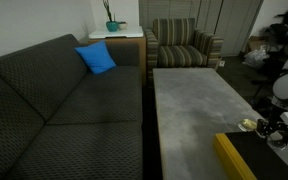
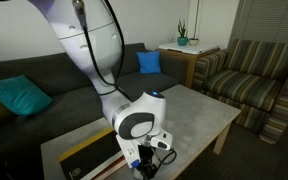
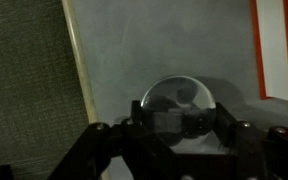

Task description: Remove the lid from the silver candle container

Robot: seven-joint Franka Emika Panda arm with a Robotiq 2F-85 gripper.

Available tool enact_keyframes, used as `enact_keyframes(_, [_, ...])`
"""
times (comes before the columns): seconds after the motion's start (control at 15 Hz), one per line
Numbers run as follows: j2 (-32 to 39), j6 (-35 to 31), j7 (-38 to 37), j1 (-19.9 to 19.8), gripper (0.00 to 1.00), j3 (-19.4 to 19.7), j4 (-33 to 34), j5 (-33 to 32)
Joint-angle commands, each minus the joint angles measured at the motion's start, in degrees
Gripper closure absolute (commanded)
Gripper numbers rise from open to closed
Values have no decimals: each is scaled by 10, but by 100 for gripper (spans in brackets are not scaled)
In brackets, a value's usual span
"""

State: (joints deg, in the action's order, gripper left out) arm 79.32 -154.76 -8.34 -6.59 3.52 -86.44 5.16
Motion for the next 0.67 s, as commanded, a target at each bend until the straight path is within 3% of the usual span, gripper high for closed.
enact_keyframes(0.0, [34, 15, -4, -3, 56, 3, 47, 8])
enact_keyframes(0.4, [41, 29, -2, -3, 56, 2, 64, 7])
enact_keyframes(0.53, [42, 27, -2, -3, 8, 1, 66, 8])
enact_keyframes(0.6, [38, 27, -3, -2, 7, 1, 62, 8])
